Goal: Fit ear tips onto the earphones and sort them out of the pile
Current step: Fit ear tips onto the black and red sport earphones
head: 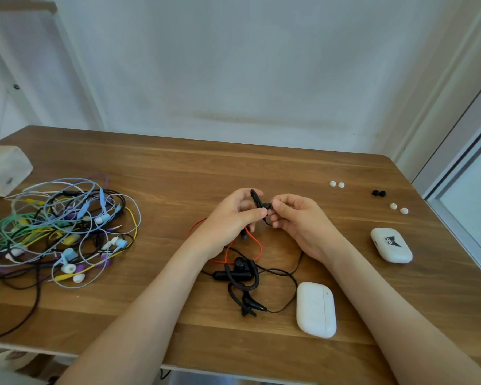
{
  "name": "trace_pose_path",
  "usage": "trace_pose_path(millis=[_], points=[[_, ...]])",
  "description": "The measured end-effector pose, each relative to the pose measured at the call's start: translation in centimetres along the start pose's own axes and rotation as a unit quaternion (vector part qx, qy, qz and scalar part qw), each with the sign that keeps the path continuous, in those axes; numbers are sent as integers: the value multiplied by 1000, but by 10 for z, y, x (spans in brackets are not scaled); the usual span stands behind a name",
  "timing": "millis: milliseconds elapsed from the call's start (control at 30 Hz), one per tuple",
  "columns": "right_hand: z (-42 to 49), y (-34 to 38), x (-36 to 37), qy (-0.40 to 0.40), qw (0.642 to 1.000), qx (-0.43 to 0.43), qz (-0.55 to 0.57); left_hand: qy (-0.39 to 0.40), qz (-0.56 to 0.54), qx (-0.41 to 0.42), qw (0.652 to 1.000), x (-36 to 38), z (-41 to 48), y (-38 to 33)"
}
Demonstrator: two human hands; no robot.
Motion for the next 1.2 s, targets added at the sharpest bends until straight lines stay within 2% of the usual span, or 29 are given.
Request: trace_pose_path(millis=[400, 667, 967, 1200], points=[[0, -2, -1, -26, 998, 1, -49, 5, 9, 0, 1000, 1, 0, 0], [0, 4, 3, 47, 995, -13, -85, 15, 13, -7, 1000, 1, -1, -1], [0, 3, 4, 57, 996, -14, -71, 11, 26, -8, 1000, 2, -2, 0], [0, 0, -1, 50, 988, -44, -141, -2, 49, -6, 999, 4, -5, -3]])
Point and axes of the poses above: each hand's wrist, its own z-axis towards the middle knuckle, its own x-axis out of the palm, y = z × x, the point moved 6 cm from there along z, towards the middle knuckle, and after that the axes turned 14 degrees about -x, right-handed, at the moved point
